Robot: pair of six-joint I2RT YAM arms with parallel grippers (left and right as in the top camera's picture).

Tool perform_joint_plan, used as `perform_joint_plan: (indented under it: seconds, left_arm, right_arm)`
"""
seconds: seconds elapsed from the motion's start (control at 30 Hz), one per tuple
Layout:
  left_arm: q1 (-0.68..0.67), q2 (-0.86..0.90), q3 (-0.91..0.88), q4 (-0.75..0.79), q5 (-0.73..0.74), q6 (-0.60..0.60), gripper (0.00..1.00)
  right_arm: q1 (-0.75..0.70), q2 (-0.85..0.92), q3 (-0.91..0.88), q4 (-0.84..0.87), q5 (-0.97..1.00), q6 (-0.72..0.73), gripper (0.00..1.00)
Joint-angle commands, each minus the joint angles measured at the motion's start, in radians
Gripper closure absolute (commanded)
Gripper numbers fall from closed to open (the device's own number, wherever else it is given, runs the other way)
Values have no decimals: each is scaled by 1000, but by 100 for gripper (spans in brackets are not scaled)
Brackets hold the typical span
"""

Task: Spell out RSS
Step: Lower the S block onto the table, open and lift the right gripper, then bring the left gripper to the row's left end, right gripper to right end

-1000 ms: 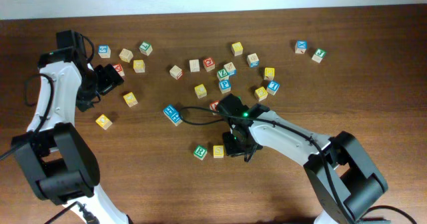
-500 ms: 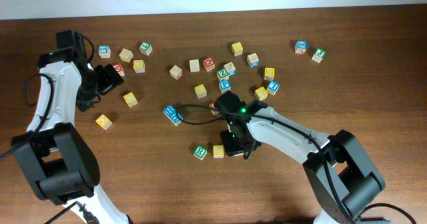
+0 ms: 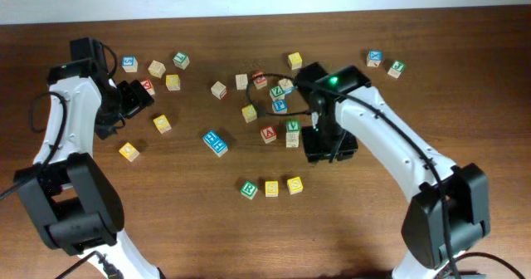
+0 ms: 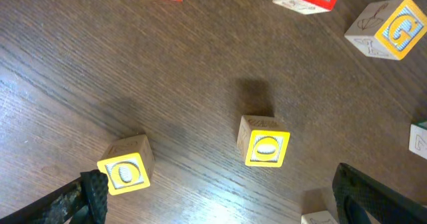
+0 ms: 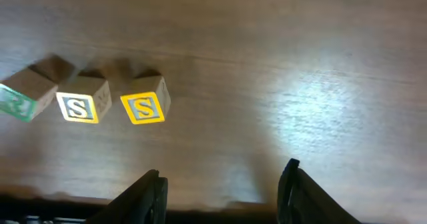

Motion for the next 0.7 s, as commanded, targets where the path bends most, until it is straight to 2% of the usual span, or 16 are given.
perform_joint_plan:
  seconds: [0.0, 0.07, 0.1, 0.2, 0.3, 0.37, 0.43, 0.53, 0.6, 0.67]
  left_arm:
    - [6, -21, -1, -1, 0, -9, 1]
    - [6, -21, -1, -1, 0, -9, 1]
    - [6, -21, -1, -1, 0, -9, 1]
    - [6, -21, -1, 0, 0, -9, 1]
    - [6, -21, -1, 16, 9, -9, 1]
    - [6, -21, -1, 10, 110, -30, 1]
    - [6, -21, -1, -111, 262, -21, 1]
    - [-17, -21, -1, -178, 455, 243, 1]
    - [-72, -21, -1, -283, 440, 334, 1]
    - [-119, -21, -1, -333, 372, 336, 1]
  right_arm:
    - [-49, -117, 49, -12, 19, -24, 49]
    - [-87, -222, 49, -28, 53, -37, 43]
    - [-116, -278, 49, -36, 95, -37, 2]
    - [-199, -351, 49, -46, 116, -38, 2]
    - [-279, -346, 44, -67, 115, -41, 2]
    - [-304, -328, 31, -67, 114, -41, 2]
    - [-304, -303, 8, -64, 100, -41, 2]
    - [-304, -275, -43, -23, 68, -41, 2]
    - [-304, -254, -98, 47, 5, -41, 21]
    - [-304, -240, -135, 81, -27, -41, 32]
